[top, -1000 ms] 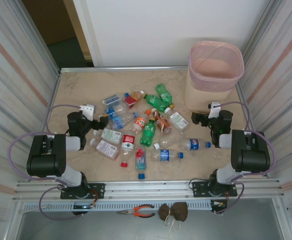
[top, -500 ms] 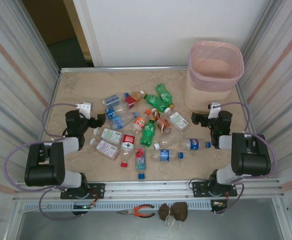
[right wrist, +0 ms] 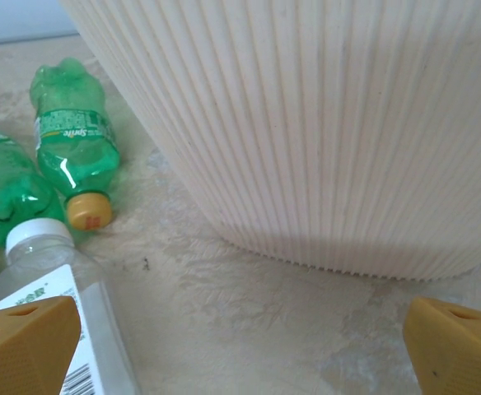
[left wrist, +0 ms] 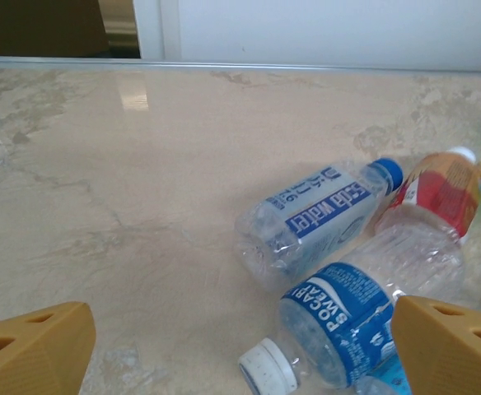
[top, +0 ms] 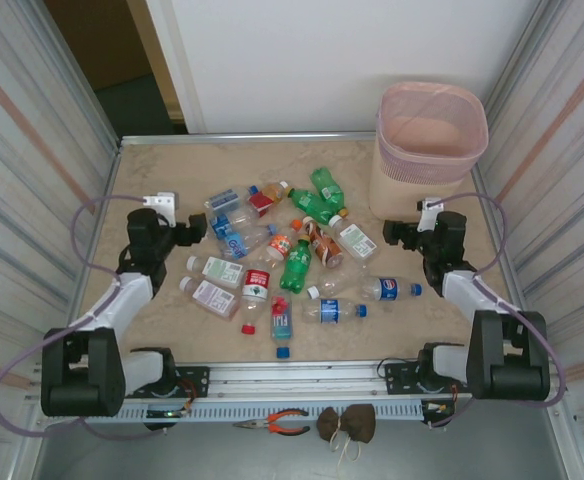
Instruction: Put the plastic bottles in the bin
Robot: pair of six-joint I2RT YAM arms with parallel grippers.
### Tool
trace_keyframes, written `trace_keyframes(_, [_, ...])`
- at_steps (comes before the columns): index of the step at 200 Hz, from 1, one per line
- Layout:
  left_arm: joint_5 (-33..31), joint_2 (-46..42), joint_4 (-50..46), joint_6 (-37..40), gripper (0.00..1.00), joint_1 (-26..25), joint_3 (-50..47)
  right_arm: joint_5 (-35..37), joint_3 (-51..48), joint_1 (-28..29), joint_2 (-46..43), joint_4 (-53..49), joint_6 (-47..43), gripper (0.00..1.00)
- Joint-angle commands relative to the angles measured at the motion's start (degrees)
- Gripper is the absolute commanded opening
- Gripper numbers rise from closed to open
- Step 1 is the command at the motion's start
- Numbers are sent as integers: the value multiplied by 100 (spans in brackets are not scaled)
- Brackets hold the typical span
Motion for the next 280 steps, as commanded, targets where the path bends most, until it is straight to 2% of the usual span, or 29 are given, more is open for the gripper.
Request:
trace_keyframes(1, [115,-321,-1289,-550,94,-6,478,250,439,65,-384,-1502,773,99])
trace_keyframes(37, [757,-534,-2822,-749,95,189,1311,247,1048,60,-960,-3325,2232,99])
trace_keyframes(67, [1262,-623,-3814,-349,95,380,1956,213,1468,105,-1278,-4640,3564,99])
trace_keyframes(93, [1544,-637,-4278,312,96,394,2219,871,1753,104,-1405,-6029,5316,99])
trace_keyframes(122, [1619,-669,-4083,587,97,447,1969,568,1830,119,-1308,-6810,6532,98])
trace_keyframes(151, [2190,-678,-3644,160,95,753,1766,116,1639,289,-1400,-6987,7499,98])
trace_keyframes(187, [2133,-760,-3645,130,96,893,1686,-61,1351,531,-1533,-7021,8657,95])
trace_keyframes(238, [2505,-779,-3544,84,95,1320,1695,-95,1087,1084,-1265,-6414,9590,92])
trace_keyframes(280, [2732,-787,-3411,-11,95,1579,1631,-119,1057,1474,-453,-5860,9767,89])
